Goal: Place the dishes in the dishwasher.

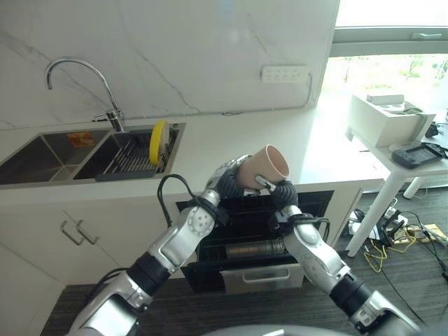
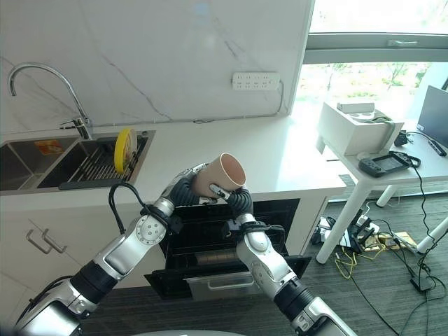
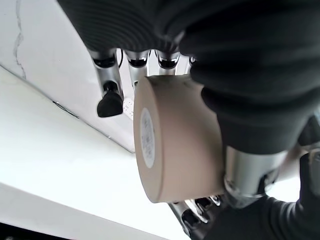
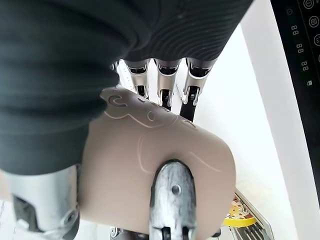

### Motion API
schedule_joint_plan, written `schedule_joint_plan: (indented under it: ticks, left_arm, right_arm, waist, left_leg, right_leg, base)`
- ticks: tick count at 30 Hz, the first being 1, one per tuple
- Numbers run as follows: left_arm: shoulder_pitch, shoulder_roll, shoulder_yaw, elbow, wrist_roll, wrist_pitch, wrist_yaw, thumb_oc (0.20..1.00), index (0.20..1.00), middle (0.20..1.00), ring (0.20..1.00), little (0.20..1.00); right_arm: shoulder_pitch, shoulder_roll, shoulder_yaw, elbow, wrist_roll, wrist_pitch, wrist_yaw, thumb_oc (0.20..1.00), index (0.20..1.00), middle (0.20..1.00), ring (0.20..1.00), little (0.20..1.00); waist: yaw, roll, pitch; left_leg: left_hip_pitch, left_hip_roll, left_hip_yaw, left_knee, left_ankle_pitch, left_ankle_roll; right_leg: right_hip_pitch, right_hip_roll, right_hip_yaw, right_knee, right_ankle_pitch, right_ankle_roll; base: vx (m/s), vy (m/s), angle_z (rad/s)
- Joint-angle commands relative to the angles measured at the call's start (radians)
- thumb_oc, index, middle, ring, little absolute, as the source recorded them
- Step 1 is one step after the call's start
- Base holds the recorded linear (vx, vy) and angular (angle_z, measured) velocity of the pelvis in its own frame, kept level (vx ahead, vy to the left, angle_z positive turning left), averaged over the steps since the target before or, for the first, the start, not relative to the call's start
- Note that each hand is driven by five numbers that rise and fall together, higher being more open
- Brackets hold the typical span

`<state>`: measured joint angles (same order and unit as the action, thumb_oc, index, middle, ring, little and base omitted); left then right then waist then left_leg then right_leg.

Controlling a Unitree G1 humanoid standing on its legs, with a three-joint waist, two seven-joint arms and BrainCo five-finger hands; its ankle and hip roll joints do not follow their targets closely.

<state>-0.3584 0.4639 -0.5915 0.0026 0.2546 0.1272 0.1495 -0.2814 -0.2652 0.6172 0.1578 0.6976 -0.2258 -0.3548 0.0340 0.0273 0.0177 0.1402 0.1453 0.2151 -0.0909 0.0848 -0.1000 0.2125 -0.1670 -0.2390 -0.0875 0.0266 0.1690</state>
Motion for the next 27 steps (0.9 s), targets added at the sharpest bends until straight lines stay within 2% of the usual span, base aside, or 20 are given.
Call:
schedule_joint_plan:
  ticks: [1, 7, 11, 12, 13, 22, 24, 27]
  left_arm:
    - [-0.121, -0.016, -0.212, 0.01, -0.021, -0.056, -0.12, 0.2, 0.2, 0.2, 0.2, 0.2]
    - [-0.101, -0.017, -0.212, 0.006, -0.063, -0.037, -0.167, 0.2, 0.2, 0.2, 0.2, 0.2]
    - [-0.096, -0.018, -0.215, 0.01, -0.07, -0.06, -0.169, 0.2, 0.2, 0.2, 0.2, 0.2]
    - [-0.095, -0.019, -0.215, 0.008, -0.08, -0.057, -0.169, 0.749, 0.749, 0.749, 0.749, 0.749]
    - [-0.093, -0.021, -0.216, 0.012, -0.089, -0.047, -0.176, 1.0, 1.0, 1.0, 1.0, 1.0]
    - [-0.074, -0.021, -0.202, 0.03, -0.079, -0.054, -0.121, 1.0, 1.0, 1.0, 1.0, 1.0]
    - [-0.071, -0.016, -0.196, 0.032, -0.05, -0.068, -0.094, 1.0, 1.0, 1.0, 1.0, 1.0]
    - [-0.067, -0.012, -0.168, 0.048, -0.043, -0.054, -0.049, 1.0, 1.0, 1.0, 1.0, 1.0]
  right_arm:
    - [-0.293, 0.088, 0.016, -0.125, -0.096, -0.094, 0.037, 0.2, 0.2, 0.2, 0.2, 0.2]
    - [-0.281, 0.083, 0.001, -0.133, -0.12, -0.09, 0.01, 0.2, 0.2, 0.2, 0.2, 0.2]
    - [-0.28, 0.077, -0.006, -0.139, -0.122, -0.094, 0.005, 0.2, 0.2, 0.2, 0.2, 0.2]
    - [-0.278, 0.078, -0.008, -0.139, -0.122, -0.096, 0.0, 0.2, 0.2, 0.2, 0.2, 0.2]
    - [-0.276, 0.079, -0.011, -0.134, -0.12, -0.102, 0.001, 0.2, 0.2, 0.2, 0.2, 0.2]
    - [-0.251, 0.081, -0.034, -0.126, -0.117, -0.125, -0.021, 0.2, 0.2, 0.2, 0.2, 0.2]
    - [-0.245, 0.083, -0.042, -0.123, -0.119, -0.132, -0.032, 0.2, 0.2, 0.2, 0.2, 0.2]
    - [-0.227, 0.075, -0.067, -0.119, -0.106, -0.155, -0.032, 0.2, 0.2, 0.2, 0.2, 0.2]
  waist:
    - [0.01, -0.028, 0.046]
    - [0.009, -0.025, 0.048]
    - [0.008, -0.024, 0.051]
    - [0.009, -0.024, 0.05]
    - [0.008, -0.023, 0.051]
    - [0.007, -0.022, 0.051]
    - [0.006, -0.022, 0.049]
    - [0.002, -0.021, 0.048]
  left_leg:
    - [0.065, 0.012, -0.035, 0.007, -0.125, 0.002]
    - [0.064, 0.012, -0.033, 0.008, -0.125, 0.002]
    - [0.063, 0.012, -0.032, 0.008, -0.125, 0.002]
    - [0.064, 0.012, -0.032, 0.008, -0.125, 0.002]
    - [0.064, 0.012, -0.032, 0.008, -0.125, 0.002]
    - [0.066, 0.012, -0.028, 0.005, -0.126, 0.003]
    - [0.066, 0.014, -0.023, 0.004, -0.124, 0.001]
    - [0.065, 0.017, -0.019, 0.004, -0.124, -0.001]
  right_leg:
    - [-0.02, -0.057, -0.035, 0.031, -0.039, 0.042]
    - [-0.021, -0.058, -0.036, 0.033, -0.038, 0.043]
    - [-0.022, -0.059, -0.037, 0.033, -0.037, 0.044]
    - [-0.021, -0.059, -0.038, 0.032, -0.036, 0.043]
    - [-0.021, -0.059, -0.038, 0.033, -0.036, 0.044]
    - [-0.02, -0.061, -0.044, 0.029, -0.033, 0.044]
    - [-0.02, -0.061, -0.046, 0.028, -0.031, 0.044]
    - [-0.021, -0.061, -0.047, 0.026, -0.028, 0.044]
  base:
    - [0.0, 0.0, 0.0]
    - [0.0, 0.0, 0.01]
    - [-0.01, 0.0, 0.03]
    - [0.0, 0.0, 0.0]
    - [0.0, 0.0, 0.0]
    - [0.0, 0.0, 0.0]
    - [0.0, 0.0, 0.0]
    - [0.0, 0.0, 0.0]
